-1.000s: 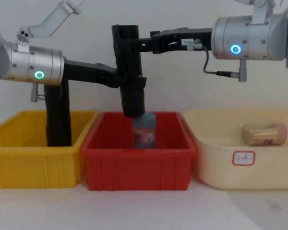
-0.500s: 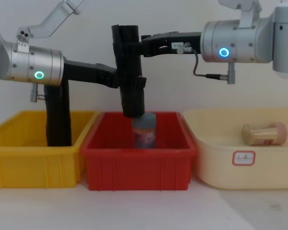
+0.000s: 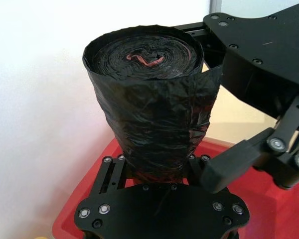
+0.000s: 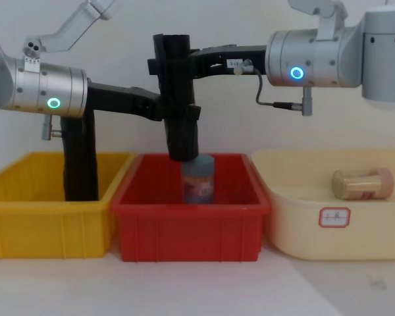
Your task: Pick up the garbage bag with the one hand and transfer it to the other hand.
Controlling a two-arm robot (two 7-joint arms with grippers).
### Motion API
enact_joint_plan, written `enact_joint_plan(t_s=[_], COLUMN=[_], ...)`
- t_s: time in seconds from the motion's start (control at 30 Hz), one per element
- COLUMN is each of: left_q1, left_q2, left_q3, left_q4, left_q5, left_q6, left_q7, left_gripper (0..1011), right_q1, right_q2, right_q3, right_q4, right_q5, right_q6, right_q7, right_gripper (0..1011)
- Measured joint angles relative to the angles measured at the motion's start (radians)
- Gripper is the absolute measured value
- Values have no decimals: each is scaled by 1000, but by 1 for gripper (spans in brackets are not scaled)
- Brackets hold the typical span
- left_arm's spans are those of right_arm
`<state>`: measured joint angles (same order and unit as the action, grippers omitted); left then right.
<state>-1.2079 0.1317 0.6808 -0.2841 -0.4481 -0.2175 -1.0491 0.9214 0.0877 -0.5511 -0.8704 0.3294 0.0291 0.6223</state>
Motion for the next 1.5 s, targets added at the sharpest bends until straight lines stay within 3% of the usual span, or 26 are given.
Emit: enact_joint_plan(t_s=[0.83,1.3,1.5], left_q1=[0,0,0], left_q2=[0,0,0], left_q3=[0,0,0], left_q4=[0,0,0], left_q5=[0,0,0], left_q6=[0,0,0], left_q7=[0,0,0], left_gripper=[464,464,464], right_q1=[64,76,77], right_q2=[-63,-80,-83], right_q3=[-4,4,5], right_q4=[151,184,189], right_q5=[-30,-38,-40], right_q6=[-43,-49,-50], right_q7=[-21,-30,-32], right_gripper=[1000,998,891])
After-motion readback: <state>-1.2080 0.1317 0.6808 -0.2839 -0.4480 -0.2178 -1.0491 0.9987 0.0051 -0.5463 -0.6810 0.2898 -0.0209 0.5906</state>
